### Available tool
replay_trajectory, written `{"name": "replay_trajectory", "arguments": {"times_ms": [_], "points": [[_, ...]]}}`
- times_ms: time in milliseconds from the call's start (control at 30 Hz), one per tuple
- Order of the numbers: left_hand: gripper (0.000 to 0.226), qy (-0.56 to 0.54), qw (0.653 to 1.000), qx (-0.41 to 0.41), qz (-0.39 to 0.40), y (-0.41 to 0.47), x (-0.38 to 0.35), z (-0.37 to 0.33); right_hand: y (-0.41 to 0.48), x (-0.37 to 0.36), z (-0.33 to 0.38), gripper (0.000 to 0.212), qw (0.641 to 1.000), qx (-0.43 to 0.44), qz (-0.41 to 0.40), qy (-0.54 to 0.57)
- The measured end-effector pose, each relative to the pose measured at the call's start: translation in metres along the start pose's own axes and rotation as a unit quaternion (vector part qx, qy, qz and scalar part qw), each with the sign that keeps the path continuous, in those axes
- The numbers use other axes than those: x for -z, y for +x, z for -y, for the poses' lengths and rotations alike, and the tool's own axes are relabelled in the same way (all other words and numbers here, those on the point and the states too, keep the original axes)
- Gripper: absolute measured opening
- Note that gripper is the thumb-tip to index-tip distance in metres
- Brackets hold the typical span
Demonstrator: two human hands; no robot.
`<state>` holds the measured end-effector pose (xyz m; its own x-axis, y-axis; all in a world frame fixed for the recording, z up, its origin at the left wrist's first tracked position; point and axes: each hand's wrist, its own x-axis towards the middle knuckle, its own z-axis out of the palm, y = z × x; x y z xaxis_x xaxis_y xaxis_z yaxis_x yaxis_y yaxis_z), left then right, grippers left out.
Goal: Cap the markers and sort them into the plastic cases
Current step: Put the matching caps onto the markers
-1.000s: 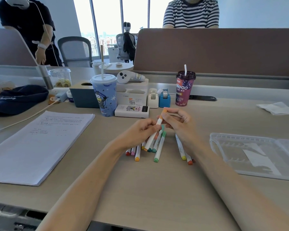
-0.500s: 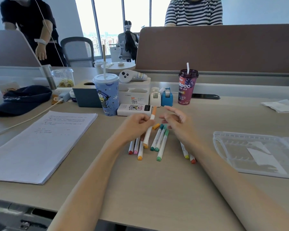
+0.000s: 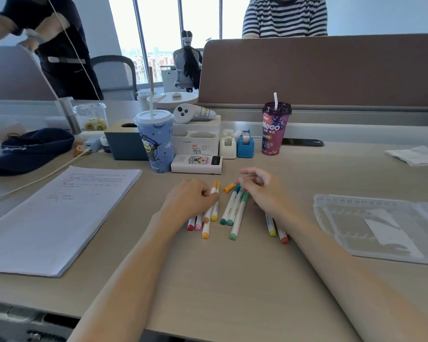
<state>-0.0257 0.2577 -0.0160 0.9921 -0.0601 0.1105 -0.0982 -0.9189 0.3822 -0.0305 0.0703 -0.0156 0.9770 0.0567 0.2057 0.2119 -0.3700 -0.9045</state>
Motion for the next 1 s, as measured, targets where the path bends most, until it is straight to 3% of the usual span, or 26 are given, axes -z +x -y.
{"name": "replay_trajectory", "arguments": {"times_ms": [300, 467, 600, 700, 900, 933, 1000], "points": [[0.024, 0.010, 0.999, -0.014, -0.027, 0.003, -0.006, -0.003, 0.008, 0.017, -0.003, 0.017, 0.999, -0.018, -0.042, 0.020], [0.014, -0.027, 0.993, -0.085, -0.071, 0.010, -0.011, -0.013, 0.010, 0.030, -0.009, 0.018, 0.997, -0.043, -0.066, 0.003], [0.026, 0.070, 0.985, -0.145, -0.060, 0.032, -0.014, -0.026, 0.010, 0.037, -0.014, 0.022, 0.995, -0.066, -0.071, 0.003], [0.028, 0.146, 0.980, -0.130, -0.038, 0.044, -0.015, -0.036, 0.010, 0.043, -0.013, 0.021, 0.996, -0.074, -0.054, -0.015], [0.026, 0.161, 0.984, -0.081, -0.010, 0.047, -0.019, -0.046, 0.005, 0.055, -0.008, 0.020, 0.988, -0.051, 0.000, -0.143], [0.025, 0.137, 0.988, -0.065, -0.004, 0.047, -0.018, -0.046, 0.004, 0.056, -0.006, 0.018, 0.984, -0.049, 0.017, -0.169], [0.023, -0.009, 0.999, -0.015, 0.037, 0.046, -0.014, -0.044, 0.002, 0.057, -0.001, 0.019, 0.977, -0.057, 0.046, -0.199]]}}
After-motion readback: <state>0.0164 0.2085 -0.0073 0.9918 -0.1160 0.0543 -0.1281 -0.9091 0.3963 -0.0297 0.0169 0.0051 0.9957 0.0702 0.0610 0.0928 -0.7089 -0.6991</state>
